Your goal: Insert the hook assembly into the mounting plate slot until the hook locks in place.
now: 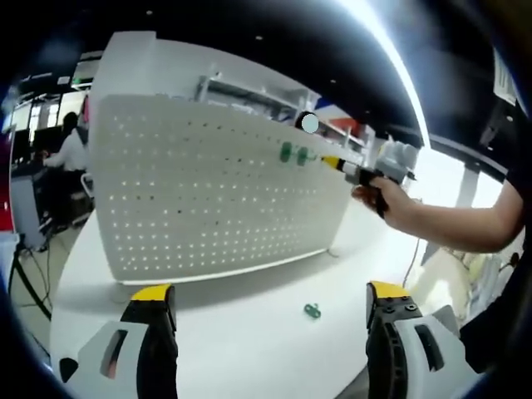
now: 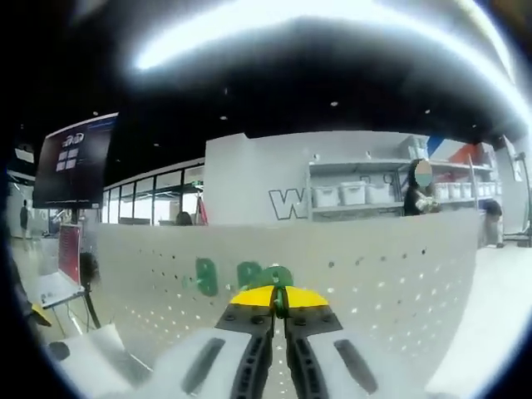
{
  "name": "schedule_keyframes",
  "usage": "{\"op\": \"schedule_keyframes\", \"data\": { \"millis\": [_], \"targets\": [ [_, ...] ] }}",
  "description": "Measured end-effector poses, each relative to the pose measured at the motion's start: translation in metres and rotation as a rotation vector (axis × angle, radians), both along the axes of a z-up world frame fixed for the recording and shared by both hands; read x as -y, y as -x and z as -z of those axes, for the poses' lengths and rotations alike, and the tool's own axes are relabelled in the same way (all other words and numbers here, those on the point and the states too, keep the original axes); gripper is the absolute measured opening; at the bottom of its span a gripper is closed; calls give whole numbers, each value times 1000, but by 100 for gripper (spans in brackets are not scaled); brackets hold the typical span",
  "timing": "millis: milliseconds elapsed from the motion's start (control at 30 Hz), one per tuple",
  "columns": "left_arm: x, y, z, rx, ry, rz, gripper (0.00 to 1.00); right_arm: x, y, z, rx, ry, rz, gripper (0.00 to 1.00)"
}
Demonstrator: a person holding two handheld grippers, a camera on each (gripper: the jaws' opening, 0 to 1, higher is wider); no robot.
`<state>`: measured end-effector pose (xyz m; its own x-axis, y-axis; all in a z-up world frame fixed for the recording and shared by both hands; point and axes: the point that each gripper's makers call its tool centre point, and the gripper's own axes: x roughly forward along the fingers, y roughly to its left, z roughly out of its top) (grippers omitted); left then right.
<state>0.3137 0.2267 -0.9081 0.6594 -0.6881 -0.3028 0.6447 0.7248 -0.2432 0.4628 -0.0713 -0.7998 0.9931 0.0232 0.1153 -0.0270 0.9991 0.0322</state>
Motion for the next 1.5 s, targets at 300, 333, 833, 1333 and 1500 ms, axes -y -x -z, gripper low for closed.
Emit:
{"op": "schedule_keyframes", "data": {
  "millis": [300, 333, 833, 1333, 1500],
  "targets": [
    [-1, -3, 3, -5, -5, -5, 96, 7, -9, -8, 23, -5, 23, 0],
    [-2, -4, 3, -6, -3, -7, 96, 8, -10, -8, 25, -6, 25, 0],
    [-1, -8, 11, -26, -9, -11, 95, 14, -22, 0, 24, -26, 49, 0],
    [-4, -9, 5, -13, -2, -25, 94, 19, -27, 4, 37, -92, 77, 0],
    [-11, -6, 7, -22, -5, -40, 94, 18, -28, 6, 24, -66, 92, 0]
  ]
}}
